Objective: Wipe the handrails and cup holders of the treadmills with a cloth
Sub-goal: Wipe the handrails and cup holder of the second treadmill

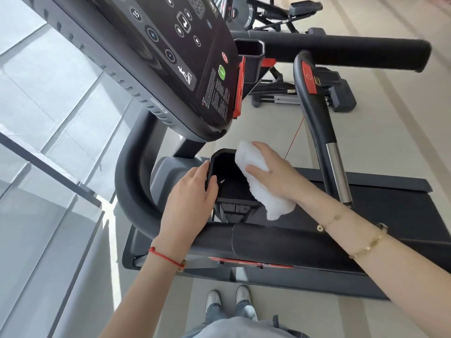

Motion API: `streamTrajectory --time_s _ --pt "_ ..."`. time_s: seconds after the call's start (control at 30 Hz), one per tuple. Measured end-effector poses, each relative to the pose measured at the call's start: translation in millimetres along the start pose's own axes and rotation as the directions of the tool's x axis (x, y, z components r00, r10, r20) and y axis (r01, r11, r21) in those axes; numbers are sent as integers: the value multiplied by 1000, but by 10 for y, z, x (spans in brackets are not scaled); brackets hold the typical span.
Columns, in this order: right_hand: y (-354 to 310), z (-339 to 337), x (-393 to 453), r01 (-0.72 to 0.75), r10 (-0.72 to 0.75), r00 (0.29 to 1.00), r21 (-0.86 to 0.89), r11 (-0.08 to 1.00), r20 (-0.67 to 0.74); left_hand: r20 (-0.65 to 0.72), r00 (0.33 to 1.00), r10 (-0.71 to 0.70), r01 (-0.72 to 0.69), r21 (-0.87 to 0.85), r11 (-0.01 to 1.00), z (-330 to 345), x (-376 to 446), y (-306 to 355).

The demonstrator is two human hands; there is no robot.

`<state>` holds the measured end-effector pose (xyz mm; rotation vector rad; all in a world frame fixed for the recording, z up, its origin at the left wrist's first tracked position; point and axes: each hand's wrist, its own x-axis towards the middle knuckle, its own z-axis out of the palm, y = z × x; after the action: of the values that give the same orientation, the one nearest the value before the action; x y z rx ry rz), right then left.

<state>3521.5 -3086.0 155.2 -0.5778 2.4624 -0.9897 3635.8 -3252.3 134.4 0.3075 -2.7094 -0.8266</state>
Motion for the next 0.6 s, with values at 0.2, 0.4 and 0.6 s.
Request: streamTrajectory --time_s 0.2,0.4,0.6 --pt "178 74 -213 43 -47 998 115 992 29 -4 1000 -13 13 10 1000 -2 -3 -21" --pt "129 -105 86 154 -146 986 -92 984 85 -3 1000 -27 27 9 1000 -15 -9 11" --pt "-232 -96 601 381 -281 917 -416 826 284 -14 999 -29 29 26 999 -33 -19 35"
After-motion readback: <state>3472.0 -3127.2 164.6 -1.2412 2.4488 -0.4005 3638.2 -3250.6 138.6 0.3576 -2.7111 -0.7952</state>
